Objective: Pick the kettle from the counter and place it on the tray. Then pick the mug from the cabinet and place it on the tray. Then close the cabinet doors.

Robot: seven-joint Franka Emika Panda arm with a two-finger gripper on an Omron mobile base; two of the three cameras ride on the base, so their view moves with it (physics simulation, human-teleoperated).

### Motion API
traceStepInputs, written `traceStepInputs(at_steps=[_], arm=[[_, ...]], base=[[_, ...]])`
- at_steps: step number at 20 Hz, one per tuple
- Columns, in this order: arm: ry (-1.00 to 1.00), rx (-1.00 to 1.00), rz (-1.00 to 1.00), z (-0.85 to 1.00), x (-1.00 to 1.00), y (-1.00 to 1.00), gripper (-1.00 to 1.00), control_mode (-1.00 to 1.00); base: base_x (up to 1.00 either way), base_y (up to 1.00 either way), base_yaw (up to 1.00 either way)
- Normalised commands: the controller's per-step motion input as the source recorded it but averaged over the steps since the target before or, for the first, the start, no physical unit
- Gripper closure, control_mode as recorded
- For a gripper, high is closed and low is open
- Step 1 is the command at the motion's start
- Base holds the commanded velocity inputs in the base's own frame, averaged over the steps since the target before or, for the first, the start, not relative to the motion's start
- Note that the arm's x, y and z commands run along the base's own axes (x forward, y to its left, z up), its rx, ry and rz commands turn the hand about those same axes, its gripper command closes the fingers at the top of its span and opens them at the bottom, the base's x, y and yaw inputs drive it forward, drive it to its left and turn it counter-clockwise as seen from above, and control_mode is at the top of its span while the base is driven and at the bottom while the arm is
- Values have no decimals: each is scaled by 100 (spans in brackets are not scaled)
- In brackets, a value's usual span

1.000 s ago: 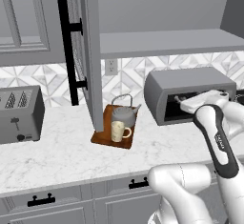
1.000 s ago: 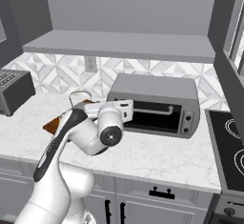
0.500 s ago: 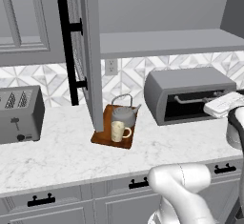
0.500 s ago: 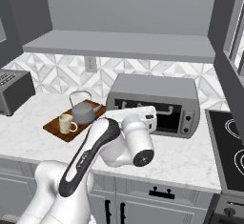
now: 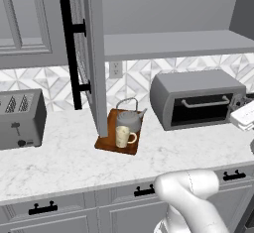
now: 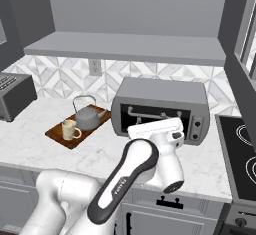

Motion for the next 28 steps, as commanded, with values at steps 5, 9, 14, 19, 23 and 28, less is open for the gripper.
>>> traceStepInputs(at_steps=[5,9,14,19,23,28], arm=[[-24,6,0,0,-15,-57,-100,-100],[-20,4,0,5,0,-38,-100,-100],[-21,3,0,1,0,-24,-100,-100],[-27,6,0,8,-4,-47,-100,-100],[-15,0,0,24,-11,-65,-100,-100],[2,-9,-1,10,-16,-54,-100,-100]], base=[[0,0,0],[0,0,0],[0,0,0],[0,0,0],[0,0,0],[0,0,0]])
